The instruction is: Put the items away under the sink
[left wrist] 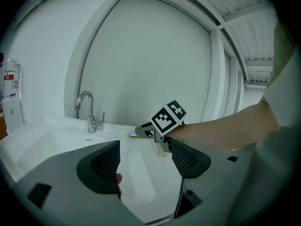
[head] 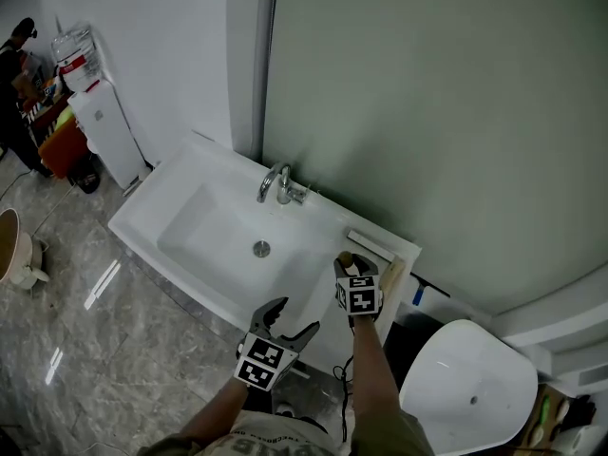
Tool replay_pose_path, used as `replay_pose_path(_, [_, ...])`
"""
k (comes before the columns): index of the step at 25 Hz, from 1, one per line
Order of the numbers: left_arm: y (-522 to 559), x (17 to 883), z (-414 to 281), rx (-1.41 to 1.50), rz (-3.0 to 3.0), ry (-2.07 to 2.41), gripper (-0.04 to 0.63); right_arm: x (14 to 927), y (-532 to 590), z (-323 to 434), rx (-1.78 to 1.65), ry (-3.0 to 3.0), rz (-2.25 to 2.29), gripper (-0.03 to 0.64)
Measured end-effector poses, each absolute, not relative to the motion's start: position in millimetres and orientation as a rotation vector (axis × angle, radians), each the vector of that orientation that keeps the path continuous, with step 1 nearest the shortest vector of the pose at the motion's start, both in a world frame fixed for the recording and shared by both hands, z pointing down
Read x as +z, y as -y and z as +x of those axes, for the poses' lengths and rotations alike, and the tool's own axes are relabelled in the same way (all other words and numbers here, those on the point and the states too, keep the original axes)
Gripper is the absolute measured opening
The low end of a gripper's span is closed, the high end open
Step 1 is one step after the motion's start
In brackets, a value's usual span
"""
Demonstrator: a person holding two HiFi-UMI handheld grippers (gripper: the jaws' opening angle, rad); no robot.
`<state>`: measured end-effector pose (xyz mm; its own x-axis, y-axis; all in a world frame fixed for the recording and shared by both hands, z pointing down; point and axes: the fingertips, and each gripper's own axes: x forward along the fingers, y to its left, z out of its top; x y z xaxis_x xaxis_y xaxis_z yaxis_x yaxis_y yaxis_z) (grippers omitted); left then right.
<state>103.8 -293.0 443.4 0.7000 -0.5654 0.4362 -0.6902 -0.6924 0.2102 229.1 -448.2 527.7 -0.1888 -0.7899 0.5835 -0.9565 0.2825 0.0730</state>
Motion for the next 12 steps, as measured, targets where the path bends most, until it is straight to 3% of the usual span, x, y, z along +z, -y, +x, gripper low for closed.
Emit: replay_pose_path(12, [189.2, 441.9, 107.5, 0.474, 2.546, 1.091, 0.330, 506.3, 332.3, 225.3, 0.370, 2.121, 1.513, 0.187])
